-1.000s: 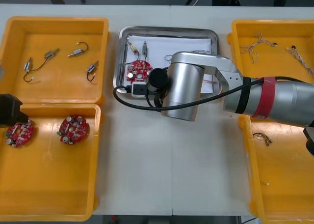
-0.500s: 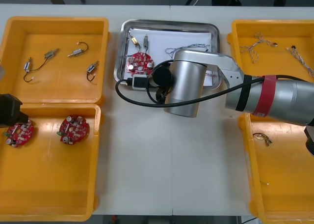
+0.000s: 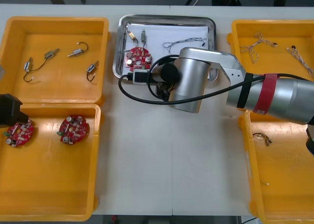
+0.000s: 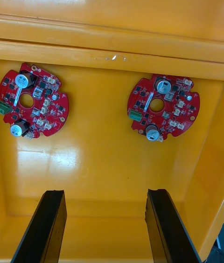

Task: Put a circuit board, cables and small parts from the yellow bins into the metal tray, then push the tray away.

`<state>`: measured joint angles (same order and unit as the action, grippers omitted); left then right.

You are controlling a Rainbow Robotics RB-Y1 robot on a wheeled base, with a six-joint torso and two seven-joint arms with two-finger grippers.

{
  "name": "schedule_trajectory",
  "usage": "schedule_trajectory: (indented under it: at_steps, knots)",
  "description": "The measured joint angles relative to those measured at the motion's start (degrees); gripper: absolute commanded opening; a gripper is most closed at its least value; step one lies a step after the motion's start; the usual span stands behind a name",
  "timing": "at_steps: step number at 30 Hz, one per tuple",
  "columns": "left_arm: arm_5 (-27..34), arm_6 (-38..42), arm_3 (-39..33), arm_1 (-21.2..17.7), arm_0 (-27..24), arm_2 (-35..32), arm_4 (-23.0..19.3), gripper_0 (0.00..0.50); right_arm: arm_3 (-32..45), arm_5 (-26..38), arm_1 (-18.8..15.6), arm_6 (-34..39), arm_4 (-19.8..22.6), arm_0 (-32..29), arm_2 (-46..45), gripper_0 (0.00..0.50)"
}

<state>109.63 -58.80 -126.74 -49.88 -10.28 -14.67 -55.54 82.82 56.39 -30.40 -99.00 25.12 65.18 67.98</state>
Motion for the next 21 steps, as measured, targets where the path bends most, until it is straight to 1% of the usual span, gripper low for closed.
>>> schedule_trajectory:
  at_steps: [3, 11, 15, 21]
  knots:
    - [0.0, 0.0, 0.0, 0.0, 0.0, 0.0, 0.0, 0.5, -0.5, -1.0, 0.0, 0.0, -0.3, 0.0, 0.0, 0.0]
    - [0.0, 0.0, 0.0, 0.0, 0.0, 0.0, 0.0, 0.5, -0.7, -1.2, -0.2, -0.1, -0.7, 0.1, 0.0, 0.0]
    - [0.0, 0.0, 0.0, 0.0, 0.0, 0.0, 0.0, 0.5, -0.7, -1.2, -0.5, -1.9, -0.7, 0.1, 0.0, 0.0]
    - [0.0, 0.0, 0.0, 0.0, 0.0, 0.0, 0.0, 0.5, -1.1, -1.3, -0.6, -2.2, -0.7, 0.5, 0.1, 0.0]
